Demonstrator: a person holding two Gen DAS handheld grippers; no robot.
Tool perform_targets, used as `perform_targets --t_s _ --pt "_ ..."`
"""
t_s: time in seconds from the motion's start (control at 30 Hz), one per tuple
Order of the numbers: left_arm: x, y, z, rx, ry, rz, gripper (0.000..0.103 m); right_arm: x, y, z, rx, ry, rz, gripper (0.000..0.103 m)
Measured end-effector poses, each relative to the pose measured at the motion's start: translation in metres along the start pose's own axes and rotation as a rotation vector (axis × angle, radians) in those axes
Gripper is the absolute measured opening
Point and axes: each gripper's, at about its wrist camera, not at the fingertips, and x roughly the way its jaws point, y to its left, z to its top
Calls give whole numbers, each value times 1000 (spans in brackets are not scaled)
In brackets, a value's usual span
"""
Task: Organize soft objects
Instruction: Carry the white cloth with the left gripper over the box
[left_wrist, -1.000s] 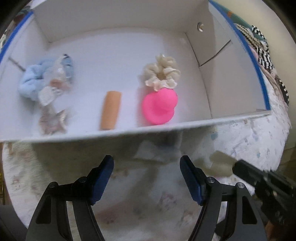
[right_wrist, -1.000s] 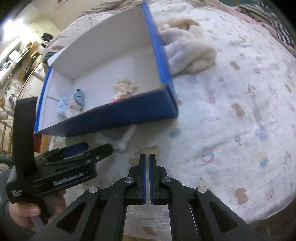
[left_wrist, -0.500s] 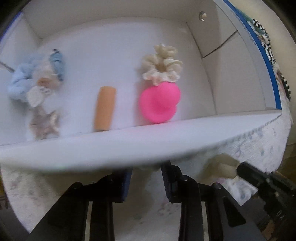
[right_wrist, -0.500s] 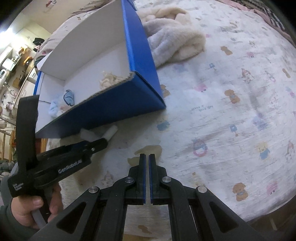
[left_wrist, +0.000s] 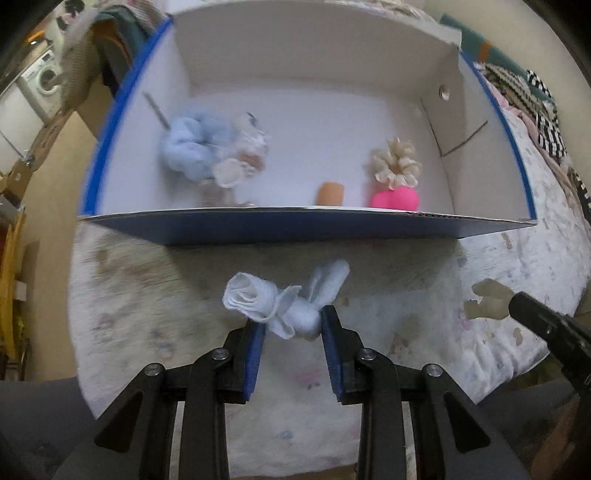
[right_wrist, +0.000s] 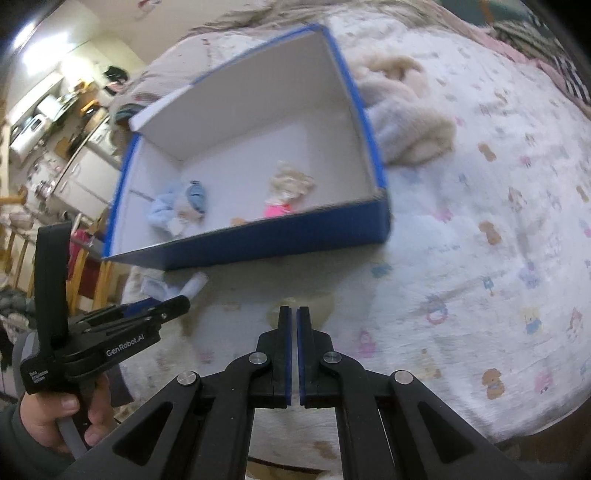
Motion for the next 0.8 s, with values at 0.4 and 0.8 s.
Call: perform_targets --t_s 0.4,0.8 --pt "-86 48 -8 -37 -166 52 28 -36 62 15 -85 -84 74 4" --pt "-105 65 41 -62 -254 60 28 -56 103 64 -165 -155 80 4"
